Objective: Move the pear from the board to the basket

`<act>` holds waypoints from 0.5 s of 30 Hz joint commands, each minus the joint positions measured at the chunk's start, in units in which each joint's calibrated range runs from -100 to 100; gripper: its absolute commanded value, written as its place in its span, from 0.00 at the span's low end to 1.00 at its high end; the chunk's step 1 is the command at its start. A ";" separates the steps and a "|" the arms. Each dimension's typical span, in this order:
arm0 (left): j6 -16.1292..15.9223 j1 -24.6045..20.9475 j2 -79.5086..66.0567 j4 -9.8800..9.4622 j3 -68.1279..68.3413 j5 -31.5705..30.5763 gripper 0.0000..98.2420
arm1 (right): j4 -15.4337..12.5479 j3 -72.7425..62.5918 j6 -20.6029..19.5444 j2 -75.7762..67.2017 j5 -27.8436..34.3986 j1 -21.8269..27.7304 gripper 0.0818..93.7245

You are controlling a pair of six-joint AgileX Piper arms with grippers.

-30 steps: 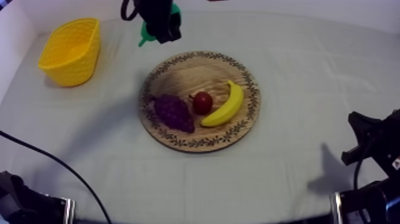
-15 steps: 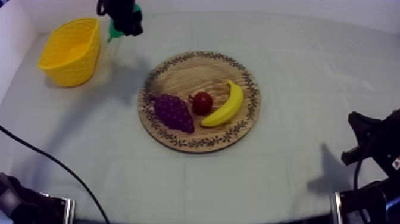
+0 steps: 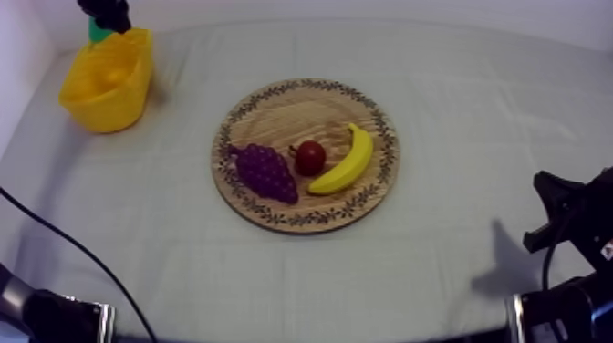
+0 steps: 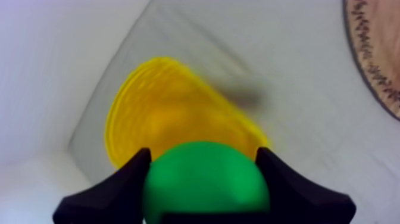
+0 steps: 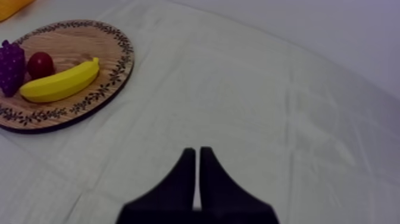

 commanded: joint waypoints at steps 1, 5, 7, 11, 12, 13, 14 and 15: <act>-0.13 -2.81 0.26 0.00 -1.44 -0.04 0.49 | -0.01 -0.05 0.07 -0.04 0.02 0.02 0.00; -0.21 -4.55 1.23 0.24 -3.23 -0.05 0.48 | -0.01 -0.05 0.03 -0.04 0.02 0.02 0.00; -0.16 -5.03 2.01 0.41 -4.00 -0.05 0.48 | -0.01 -0.05 0.02 -0.04 0.02 0.02 0.00; 0.07 -5.68 4.14 0.92 -5.90 -0.05 0.48 | -0.01 -0.05 0.02 -0.04 0.02 0.02 0.00; 0.16 -5.85 4.80 1.12 -6.48 -0.05 0.48 | -0.01 -0.05 0.02 -0.04 0.02 0.02 0.00; 0.27 -6.04 5.52 1.32 -7.06 -0.05 0.48 | -0.01 -0.05 0.03 -0.04 0.02 0.02 0.00; 0.34 -6.25 6.33 1.55 -7.59 -0.05 0.48 | -0.01 -0.05 0.04 -0.04 0.02 0.02 0.00; 0.38 -6.47 7.19 1.81 -8.13 -0.05 0.48 | -0.01 -0.05 0.05 -0.04 0.02 0.02 0.00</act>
